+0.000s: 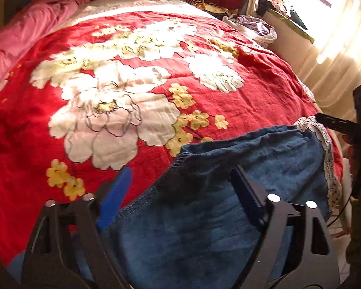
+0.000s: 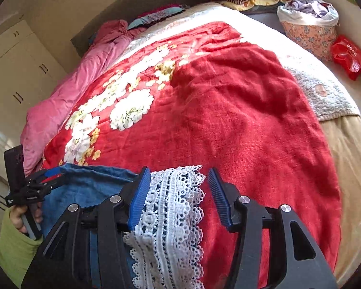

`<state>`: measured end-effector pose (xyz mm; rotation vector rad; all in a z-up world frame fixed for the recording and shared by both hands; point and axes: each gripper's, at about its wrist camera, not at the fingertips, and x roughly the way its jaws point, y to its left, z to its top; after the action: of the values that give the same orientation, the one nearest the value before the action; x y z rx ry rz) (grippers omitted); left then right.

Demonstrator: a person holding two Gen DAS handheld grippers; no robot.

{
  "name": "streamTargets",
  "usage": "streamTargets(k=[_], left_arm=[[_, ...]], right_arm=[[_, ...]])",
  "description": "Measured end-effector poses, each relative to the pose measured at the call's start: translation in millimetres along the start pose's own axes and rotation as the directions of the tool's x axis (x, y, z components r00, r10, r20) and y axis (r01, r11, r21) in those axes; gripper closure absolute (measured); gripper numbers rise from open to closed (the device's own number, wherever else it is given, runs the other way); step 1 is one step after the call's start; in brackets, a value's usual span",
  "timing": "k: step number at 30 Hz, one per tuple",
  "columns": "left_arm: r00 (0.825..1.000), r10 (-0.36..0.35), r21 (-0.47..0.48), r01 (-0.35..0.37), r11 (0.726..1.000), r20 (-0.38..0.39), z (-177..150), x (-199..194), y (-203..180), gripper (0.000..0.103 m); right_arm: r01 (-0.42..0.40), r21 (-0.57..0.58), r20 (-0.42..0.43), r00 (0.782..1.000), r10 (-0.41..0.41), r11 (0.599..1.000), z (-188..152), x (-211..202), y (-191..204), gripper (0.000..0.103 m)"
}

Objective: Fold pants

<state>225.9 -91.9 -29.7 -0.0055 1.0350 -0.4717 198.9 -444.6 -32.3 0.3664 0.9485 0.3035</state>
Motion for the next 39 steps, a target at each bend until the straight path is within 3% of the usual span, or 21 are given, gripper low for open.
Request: streamTargets(k=[1,2,3,4,5,8,10,13,16,18,20,25,29,35,39], left_arm=[[0.999,-0.039,-0.006,0.039,0.999,-0.020,0,5,0,0.086],[0.998,-0.060,-0.009,0.060,0.998,-0.025,-2,6,-3,0.094],[0.997,-0.069,-0.009,0.069,0.998,-0.018,-2,6,-4,0.095],[0.997,-0.077,-0.012,0.077,0.997,-0.003,-2,3,-3,0.097],[0.995,-0.094,-0.025,0.095,0.995,0.016,-1,-2,-1,0.097],[0.985,-0.147,-0.078,0.155,0.985,0.095,5,-21,11,0.097],[0.987,-0.124,-0.086,0.134,0.987,0.106,7,-22,13,0.097],[0.992,-0.093,-0.128,0.104,0.986,0.089,5,-7,19,0.097],[0.996,-0.070,-0.157,0.079,0.984,0.061,-3,8,23,0.096],[0.997,-0.062,-0.156,0.070,0.985,0.055,-7,12,24,0.095],[0.997,-0.059,-0.153,0.067,0.986,0.056,-8,11,24,0.094],[0.998,-0.015,-0.132,0.022,0.991,0.057,-6,10,21,0.089],[0.993,0.028,-0.112,-0.014,0.994,0.118,-14,-25,12,0.083],[0.980,0.084,-0.005,-0.084,0.996,0.180,-58,-74,-19,0.065],[0.979,0.189,0.007,-0.190,0.982,0.073,-94,-61,-16,0.058]], right_arm=[[-0.005,0.009,-0.019,1.000,0.006,1.000,0,7,-3,0.053],[-0.023,0.009,-0.035,0.999,0.024,1.000,-2,12,-4,0.053],[-0.040,-0.001,-0.044,0.998,0.040,0.999,-5,15,-3,0.057],[-0.057,-0.026,-0.049,0.997,0.056,0.998,-8,16,-1,0.075],[-0.071,-0.051,-0.049,0.996,0.069,0.996,-10,16,2,0.087],[-0.091,-0.096,0.026,0.995,0.094,0.991,-13,0,10,0.089],[-0.106,-0.098,0.070,0.991,0.113,0.990,-9,-6,11,0.089],[-0.060,-0.095,0.060,0.996,0.066,0.994,-6,9,9,0.089],[-0.029,-0.051,0.048,0.998,0.032,0.998,-8,21,-2,0.084],[-0.021,-0.017,0.078,0.997,0.022,1.000,-8,17,-11,0.069],[-0.017,-0.013,0.084,0.996,0.018,1.000,-7,13,-13,0.069],[0.111,-0.093,0.112,0.989,-0.100,0.989,-11,0,7,0.069],[0.090,-0.180,0.211,0.976,-0.051,0.980,-34,-47,44,0.066],[0.100,-0.354,0.078,0.994,-0.077,0.930,-95,-32,102,0.062],[0.210,-0.363,-0.006,0.974,-0.227,0.908,-120,-7,102,0.060]])
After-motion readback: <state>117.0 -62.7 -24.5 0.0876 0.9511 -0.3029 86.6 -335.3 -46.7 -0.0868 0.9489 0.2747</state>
